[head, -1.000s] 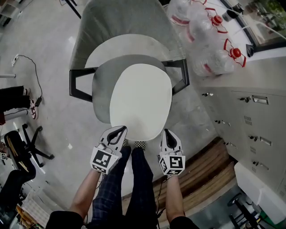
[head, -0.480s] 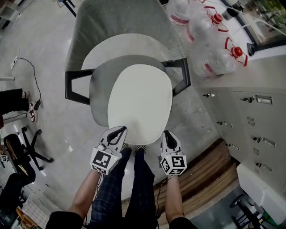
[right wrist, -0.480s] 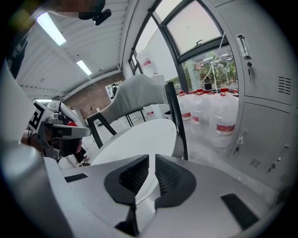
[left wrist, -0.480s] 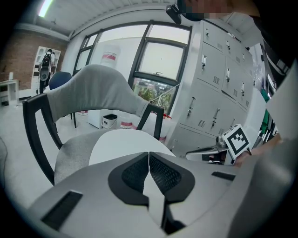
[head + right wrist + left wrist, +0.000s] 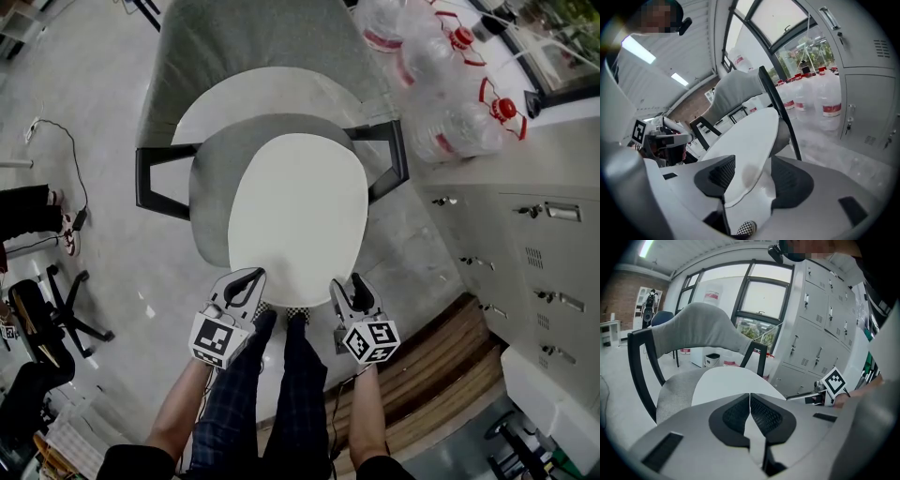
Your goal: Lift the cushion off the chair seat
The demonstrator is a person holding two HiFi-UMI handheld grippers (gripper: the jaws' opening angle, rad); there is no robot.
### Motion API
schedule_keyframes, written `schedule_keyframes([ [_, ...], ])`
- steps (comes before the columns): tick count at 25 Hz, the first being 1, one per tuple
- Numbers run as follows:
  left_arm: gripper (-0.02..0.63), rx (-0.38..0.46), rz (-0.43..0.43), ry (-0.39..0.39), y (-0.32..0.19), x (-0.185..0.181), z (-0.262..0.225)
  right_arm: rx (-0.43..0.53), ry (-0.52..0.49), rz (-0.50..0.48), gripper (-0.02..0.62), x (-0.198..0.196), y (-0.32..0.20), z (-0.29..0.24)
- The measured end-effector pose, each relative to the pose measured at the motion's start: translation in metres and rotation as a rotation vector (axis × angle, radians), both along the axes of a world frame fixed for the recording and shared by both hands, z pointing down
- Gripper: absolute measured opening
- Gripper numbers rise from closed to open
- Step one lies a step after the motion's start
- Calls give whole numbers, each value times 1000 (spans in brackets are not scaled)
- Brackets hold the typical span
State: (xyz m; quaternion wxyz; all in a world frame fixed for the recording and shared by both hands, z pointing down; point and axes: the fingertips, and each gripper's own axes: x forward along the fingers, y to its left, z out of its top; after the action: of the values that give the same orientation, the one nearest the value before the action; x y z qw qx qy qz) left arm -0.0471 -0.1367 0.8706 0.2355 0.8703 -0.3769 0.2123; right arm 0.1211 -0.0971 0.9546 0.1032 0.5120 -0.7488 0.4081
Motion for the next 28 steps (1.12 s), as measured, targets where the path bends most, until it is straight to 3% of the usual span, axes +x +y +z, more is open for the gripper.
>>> schedule_keyframes([
  [10,20,-4,-38,-15,-8,-15,5,-34,-42,-52,249,-17,-1,20],
  [17,20,-13,-63,-27,-11,-25,8,-21,14,-105,246,-19,-4,19],
  [22,20,-2,-73,-14,-11,-31,4,-7,30,-97,119,-14,-5,10],
  [28,20,7,-84,-5,-11,-37,-12,6,18,-78,76,-18,-7,-10],
])
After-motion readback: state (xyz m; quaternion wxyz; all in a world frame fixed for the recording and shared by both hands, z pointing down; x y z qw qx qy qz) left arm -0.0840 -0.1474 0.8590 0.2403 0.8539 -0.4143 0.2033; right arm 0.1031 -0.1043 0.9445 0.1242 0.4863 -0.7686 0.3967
